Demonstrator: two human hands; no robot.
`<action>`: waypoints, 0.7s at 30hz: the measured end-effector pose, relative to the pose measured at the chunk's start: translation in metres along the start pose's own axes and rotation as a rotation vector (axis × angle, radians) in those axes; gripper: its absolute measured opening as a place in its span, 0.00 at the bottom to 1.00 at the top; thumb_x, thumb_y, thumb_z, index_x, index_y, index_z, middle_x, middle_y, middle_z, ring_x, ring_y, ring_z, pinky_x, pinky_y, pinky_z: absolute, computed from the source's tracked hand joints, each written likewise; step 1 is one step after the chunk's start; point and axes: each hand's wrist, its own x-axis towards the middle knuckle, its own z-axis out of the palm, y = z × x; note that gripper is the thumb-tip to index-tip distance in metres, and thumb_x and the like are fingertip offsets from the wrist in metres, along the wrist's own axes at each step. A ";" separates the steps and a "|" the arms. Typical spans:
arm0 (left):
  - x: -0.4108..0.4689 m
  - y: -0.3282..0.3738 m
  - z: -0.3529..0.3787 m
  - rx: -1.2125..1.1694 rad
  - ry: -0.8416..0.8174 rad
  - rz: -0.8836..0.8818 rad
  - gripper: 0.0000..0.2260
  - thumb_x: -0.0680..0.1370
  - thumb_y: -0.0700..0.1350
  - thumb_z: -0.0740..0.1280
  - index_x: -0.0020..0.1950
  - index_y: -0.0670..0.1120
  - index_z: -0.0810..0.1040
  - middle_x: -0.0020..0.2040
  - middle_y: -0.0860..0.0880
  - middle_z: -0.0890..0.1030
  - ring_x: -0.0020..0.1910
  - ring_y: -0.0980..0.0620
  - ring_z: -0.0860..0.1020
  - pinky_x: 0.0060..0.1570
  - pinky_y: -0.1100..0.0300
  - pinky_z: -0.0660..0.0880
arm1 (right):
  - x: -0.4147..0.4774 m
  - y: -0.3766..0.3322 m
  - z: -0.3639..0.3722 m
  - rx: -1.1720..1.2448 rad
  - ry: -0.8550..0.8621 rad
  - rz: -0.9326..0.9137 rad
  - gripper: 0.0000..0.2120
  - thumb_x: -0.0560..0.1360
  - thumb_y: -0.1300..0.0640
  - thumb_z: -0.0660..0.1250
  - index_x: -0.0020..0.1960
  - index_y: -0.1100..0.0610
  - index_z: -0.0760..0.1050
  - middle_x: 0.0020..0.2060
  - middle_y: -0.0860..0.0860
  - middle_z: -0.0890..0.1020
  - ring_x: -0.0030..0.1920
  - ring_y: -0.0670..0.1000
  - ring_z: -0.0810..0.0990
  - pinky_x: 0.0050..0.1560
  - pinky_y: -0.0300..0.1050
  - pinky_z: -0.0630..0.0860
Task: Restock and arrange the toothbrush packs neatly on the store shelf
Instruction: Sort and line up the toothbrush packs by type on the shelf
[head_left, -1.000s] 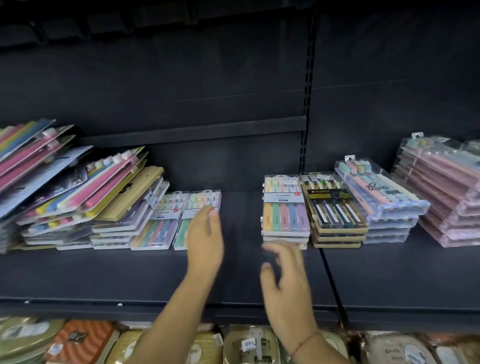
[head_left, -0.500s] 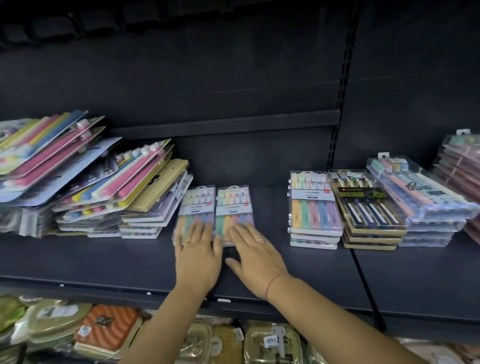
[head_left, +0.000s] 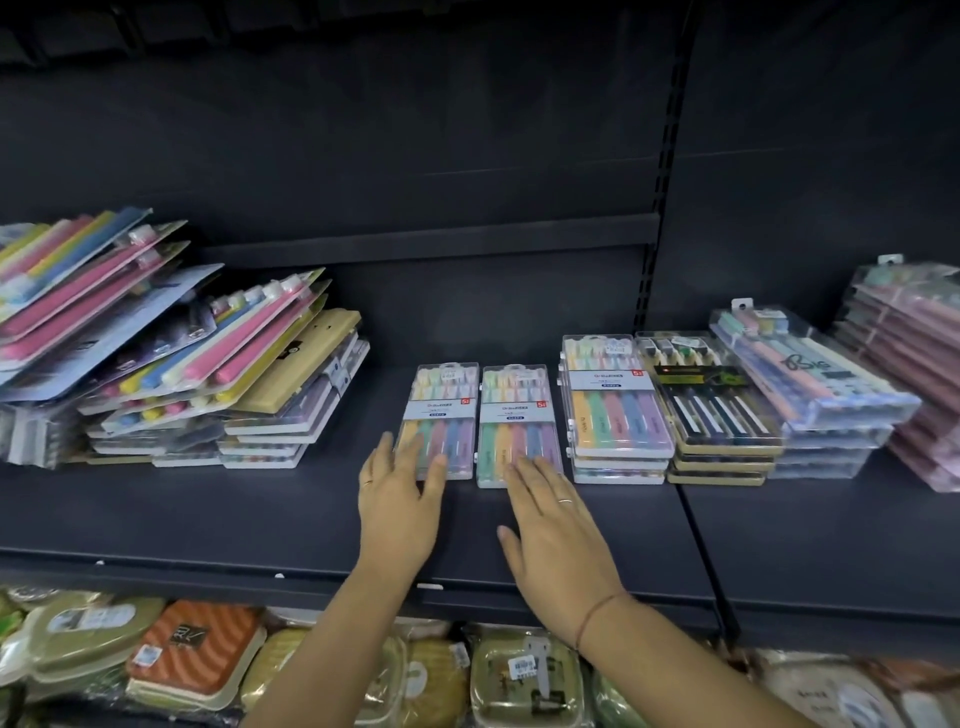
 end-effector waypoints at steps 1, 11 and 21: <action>0.004 -0.001 -0.001 -0.002 -0.006 -0.049 0.25 0.81 0.59 0.57 0.77 0.52 0.63 0.78 0.44 0.61 0.77 0.44 0.56 0.74 0.49 0.54 | 0.001 0.000 0.000 0.007 0.002 -0.001 0.26 0.73 0.48 0.59 0.67 0.59 0.76 0.64 0.53 0.79 0.65 0.53 0.78 0.67 0.50 0.69; 0.046 0.018 -0.020 -0.376 -0.152 -0.514 0.28 0.68 0.50 0.80 0.56 0.33 0.77 0.52 0.43 0.81 0.52 0.43 0.79 0.44 0.57 0.73 | 0.002 -0.009 -0.018 0.486 0.154 0.178 0.19 0.78 0.54 0.64 0.68 0.56 0.71 0.57 0.47 0.68 0.60 0.47 0.63 0.66 0.40 0.64; 0.020 0.021 -0.038 -0.940 -0.366 -0.647 0.09 0.77 0.40 0.69 0.57 0.40 0.81 0.49 0.42 0.85 0.42 0.46 0.83 0.36 0.56 0.80 | 0.012 -0.009 -0.035 1.365 0.130 0.856 0.13 0.78 0.60 0.64 0.60 0.52 0.66 0.45 0.46 0.72 0.44 0.44 0.72 0.54 0.40 0.68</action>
